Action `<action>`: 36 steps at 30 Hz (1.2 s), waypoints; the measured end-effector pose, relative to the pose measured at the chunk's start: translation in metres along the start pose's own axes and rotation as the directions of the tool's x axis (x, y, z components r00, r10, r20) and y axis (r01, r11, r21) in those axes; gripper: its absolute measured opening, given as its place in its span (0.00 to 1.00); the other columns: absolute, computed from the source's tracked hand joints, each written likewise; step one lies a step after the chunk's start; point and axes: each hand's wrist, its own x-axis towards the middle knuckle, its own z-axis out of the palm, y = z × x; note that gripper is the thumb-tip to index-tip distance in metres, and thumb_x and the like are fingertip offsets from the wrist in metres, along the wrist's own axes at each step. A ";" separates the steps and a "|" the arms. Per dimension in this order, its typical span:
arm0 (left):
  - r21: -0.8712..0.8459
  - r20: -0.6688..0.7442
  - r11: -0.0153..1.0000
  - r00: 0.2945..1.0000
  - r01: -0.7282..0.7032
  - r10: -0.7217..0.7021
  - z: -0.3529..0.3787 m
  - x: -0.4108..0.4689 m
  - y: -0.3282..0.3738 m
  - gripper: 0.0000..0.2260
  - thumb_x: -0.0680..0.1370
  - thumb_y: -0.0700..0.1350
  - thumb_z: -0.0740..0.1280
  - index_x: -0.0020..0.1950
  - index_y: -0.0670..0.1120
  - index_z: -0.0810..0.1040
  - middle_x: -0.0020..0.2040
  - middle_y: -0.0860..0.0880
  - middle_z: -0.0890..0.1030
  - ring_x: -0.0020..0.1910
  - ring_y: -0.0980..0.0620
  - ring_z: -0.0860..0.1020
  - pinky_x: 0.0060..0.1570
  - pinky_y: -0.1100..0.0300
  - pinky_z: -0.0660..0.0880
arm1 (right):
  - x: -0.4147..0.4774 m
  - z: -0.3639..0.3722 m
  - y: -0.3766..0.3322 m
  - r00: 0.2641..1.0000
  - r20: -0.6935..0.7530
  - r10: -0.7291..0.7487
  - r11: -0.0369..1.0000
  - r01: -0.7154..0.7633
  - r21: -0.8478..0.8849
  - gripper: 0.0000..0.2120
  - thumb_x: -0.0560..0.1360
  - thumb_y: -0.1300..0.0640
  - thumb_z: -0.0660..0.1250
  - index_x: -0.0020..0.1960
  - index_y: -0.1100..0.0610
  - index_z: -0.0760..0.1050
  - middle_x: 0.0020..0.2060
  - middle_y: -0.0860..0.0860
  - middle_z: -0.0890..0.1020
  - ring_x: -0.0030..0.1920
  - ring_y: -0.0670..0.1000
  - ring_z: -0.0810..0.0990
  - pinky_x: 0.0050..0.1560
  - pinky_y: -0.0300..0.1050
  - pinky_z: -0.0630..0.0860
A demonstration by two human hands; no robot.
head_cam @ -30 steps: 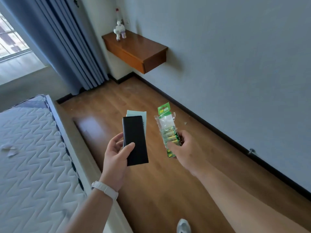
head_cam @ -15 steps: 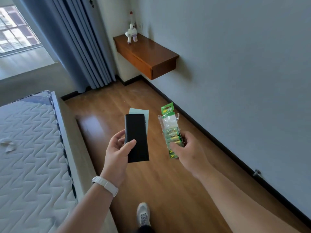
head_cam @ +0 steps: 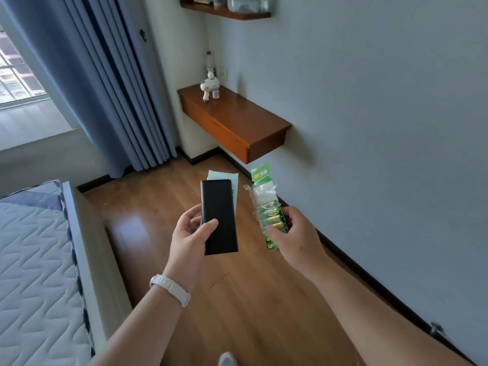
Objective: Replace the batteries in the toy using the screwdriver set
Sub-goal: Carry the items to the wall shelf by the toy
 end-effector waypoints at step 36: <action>-0.013 -0.157 1.000 0.988 -0.010 0.008 0.039 0.515 0.121 0.16 0.79 0.35 0.67 0.65 0.47 0.76 0.53 0.46 0.86 0.48 0.45 0.86 0.36 0.54 0.82 | 0.556 0.121 -0.062 0.993 0.114 0.034 0.983 -0.054 0.175 0.11 0.75 0.52 0.70 0.56 0.51 0.73 0.46 0.45 0.81 0.42 0.40 0.82 0.32 0.32 0.77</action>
